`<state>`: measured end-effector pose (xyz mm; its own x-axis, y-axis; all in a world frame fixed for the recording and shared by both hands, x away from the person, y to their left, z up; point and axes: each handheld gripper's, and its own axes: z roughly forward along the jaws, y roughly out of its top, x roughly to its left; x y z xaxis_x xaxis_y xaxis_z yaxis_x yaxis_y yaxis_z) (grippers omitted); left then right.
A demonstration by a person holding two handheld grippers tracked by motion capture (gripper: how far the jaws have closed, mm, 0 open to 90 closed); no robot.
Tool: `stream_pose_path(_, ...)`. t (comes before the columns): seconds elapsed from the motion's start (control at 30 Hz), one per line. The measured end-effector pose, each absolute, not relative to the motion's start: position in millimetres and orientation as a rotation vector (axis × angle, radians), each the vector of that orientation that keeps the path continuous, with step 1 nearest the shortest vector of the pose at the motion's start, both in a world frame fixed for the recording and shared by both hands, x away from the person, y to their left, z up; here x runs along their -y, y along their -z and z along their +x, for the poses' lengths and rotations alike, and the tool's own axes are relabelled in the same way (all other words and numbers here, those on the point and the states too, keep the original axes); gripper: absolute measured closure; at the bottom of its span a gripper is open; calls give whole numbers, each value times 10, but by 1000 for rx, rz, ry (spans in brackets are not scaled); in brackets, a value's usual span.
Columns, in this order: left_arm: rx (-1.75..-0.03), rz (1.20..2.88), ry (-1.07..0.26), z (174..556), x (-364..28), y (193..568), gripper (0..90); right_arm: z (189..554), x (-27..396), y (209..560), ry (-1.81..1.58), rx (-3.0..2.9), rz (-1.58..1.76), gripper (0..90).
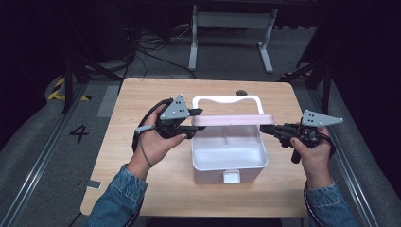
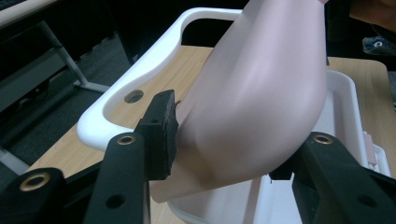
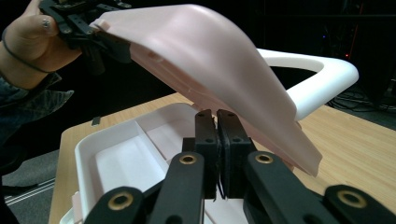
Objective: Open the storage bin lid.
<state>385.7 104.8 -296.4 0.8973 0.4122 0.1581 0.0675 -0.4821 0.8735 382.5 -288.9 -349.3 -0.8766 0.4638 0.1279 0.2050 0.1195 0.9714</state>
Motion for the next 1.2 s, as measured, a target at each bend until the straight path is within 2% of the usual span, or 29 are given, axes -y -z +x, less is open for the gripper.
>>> stream_pose_path(0.57,-449,2040,-408,4229,-1085,2774,692,3640,3239,3465,-1752,-2181,745,863)
stream_pose_path(1.2,-510,2024,-381,4632,-1029,2763,733,3479,3477,3511,-1697,-2141,821,858)
